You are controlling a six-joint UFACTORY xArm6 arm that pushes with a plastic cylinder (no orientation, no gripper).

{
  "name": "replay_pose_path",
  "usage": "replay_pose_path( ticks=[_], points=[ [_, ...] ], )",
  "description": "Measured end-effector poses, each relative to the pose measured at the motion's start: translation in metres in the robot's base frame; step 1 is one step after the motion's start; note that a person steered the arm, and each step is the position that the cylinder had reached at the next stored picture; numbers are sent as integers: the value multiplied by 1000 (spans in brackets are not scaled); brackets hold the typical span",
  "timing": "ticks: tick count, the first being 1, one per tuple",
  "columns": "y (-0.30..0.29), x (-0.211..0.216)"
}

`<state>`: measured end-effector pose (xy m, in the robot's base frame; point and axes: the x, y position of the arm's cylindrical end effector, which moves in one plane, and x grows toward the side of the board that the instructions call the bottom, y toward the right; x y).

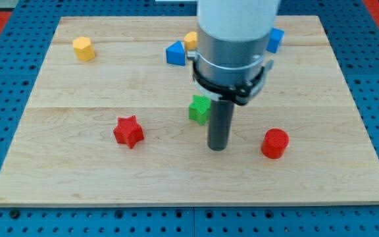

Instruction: Slide the yellow hexagon towards the red star

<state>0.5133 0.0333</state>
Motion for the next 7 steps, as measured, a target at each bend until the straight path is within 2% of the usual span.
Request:
replay_pose_path(
  ticks=[1,2,3,7],
  points=[
    [-33,-23],
    [-80,-23],
    [-91,-64],
    [-214,-246]
  ],
)
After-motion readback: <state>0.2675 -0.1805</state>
